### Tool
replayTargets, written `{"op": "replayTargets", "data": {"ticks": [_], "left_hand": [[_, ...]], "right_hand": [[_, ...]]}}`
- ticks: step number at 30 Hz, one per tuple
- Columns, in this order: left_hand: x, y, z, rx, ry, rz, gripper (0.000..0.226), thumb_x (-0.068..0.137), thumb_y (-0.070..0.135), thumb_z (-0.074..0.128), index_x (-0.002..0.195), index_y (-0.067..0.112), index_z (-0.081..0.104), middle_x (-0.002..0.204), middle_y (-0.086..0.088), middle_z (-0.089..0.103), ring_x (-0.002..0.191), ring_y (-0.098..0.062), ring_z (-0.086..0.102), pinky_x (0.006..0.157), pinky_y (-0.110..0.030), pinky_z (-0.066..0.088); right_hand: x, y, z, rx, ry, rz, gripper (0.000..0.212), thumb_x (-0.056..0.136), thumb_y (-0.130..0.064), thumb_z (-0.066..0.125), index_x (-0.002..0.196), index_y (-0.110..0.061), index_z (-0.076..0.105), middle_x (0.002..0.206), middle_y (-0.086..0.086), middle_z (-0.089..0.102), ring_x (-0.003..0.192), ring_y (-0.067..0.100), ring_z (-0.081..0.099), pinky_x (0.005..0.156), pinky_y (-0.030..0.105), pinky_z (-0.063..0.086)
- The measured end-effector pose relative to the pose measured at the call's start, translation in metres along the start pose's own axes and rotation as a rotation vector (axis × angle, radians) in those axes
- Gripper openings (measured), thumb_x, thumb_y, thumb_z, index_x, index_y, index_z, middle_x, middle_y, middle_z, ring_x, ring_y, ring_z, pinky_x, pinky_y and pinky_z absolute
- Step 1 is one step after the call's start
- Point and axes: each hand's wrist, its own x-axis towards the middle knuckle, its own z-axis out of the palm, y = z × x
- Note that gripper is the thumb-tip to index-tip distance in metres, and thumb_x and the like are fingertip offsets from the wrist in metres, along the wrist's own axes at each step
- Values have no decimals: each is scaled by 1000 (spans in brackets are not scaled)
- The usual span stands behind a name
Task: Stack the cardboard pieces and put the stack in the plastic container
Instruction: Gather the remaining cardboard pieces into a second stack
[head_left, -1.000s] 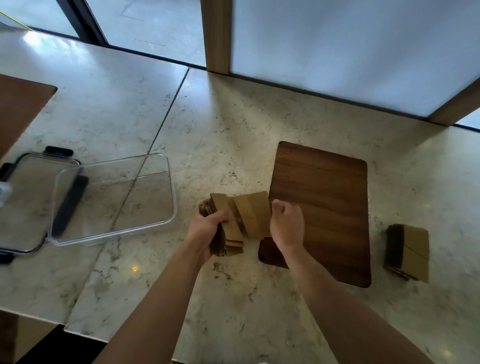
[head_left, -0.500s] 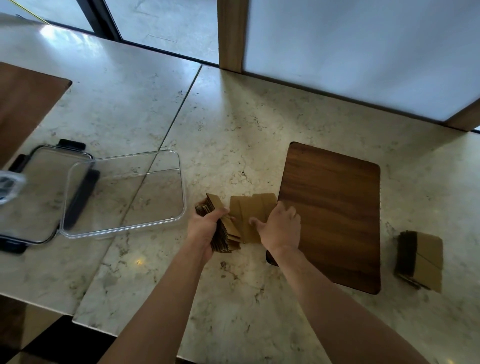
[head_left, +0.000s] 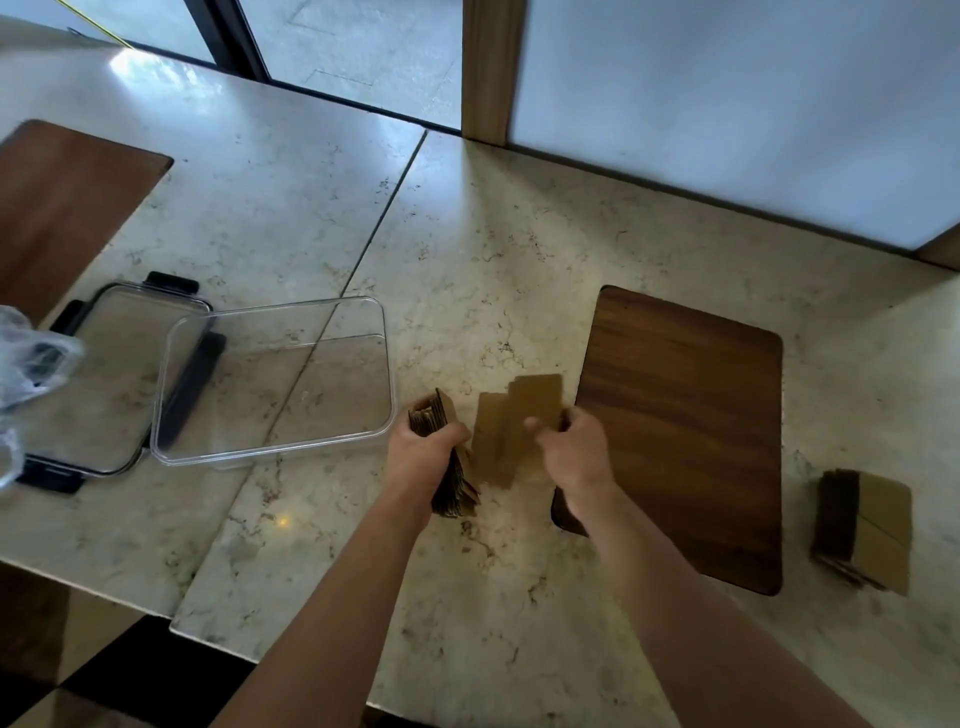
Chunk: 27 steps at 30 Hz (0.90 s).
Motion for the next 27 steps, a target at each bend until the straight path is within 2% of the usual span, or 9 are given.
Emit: {"op": "replayTargets", "data": {"ticks": [5,7,9,14,19,21,23,25,27], "left_hand": [[1,8,-6,-32,-122,-69,32,82,6,74,112,0,65,94,-21,78,69,-29,73,64,-39,63],[-1,13,-6,-31,-162,-97,18,85,4,72,101,3,64,79,-16,75,58,-25,71,57,-35,60],[1,15,-4,-26,-184,-117,14,86,4,72,99,2,66,79,-17,73,57,-26,70,59,-36,60],[2,10,-3,-3,-231,-126,40,87,13,78,120,-8,71,84,-16,75,59,-24,71,52,-31,58],[6,3,3,-89,-281,-46,86,69,34,93,141,5,55,104,-19,75,76,-28,76,62,-38,62],[-1,3,16,-50,-422,-42,91,67,40,94,143,10,54,118,-23,73,91,-36,77,68,-43,63],[-9,0,32,-41,-490,-36,81,71,35,93,140,12,58,128,-27,70,105,-41,75,74,-47,64],[-13,-1,49,-102,-464,-32,63,79,25,89,135,12,64,125,-26,72,103,-39,77,71,-46,64],[-14,0,63,-179,-408,-34,51,84,20,83,131,14,66,114,-22,76,88,-35,79,59,-41,63]], "right_hand": [[-7,10,57,-337,136,-16,44,84,-19,79,122,-13,58,119,7,66,109,23,66,93,31,54],[-10,8,61,-411,226,-11,51,82,-24,80,126,-13,56,126,11,57,116,27,58,99,32,48],[-11,2,55,-422,268,51,61,81,-27,80,132,-13,51,134,14,45,123,32,47,104,39,43],[-5,0,24,-50,82,74,69,90,-7,69,148,-13,33,140,9,53,133,31,49,110,46,45],[-8,-17,-23,567,-105,165,35,91,5,60,122,-12,62,119,14,69,109,34,65,95,57,53],[-17,-20,-20,488,-223,144,31,94,-2,52,121,-10,64,117,17,70,108,34,66,94,56,54],[-24,-22,-10,281,-213,98,30,95,-23,49,117,-22,70,119,13,69,107,30,67,95,53,56],[-22,-20,-18,148,-165,24,36,90,-44,49,119,-41,69,131,8,59,115,27,61,97,50,54],[-17,-12,-44,191,-167,54,51,87,-54,56,137,-44,55,145,7,47,124,29,54,102,52,48]]}}
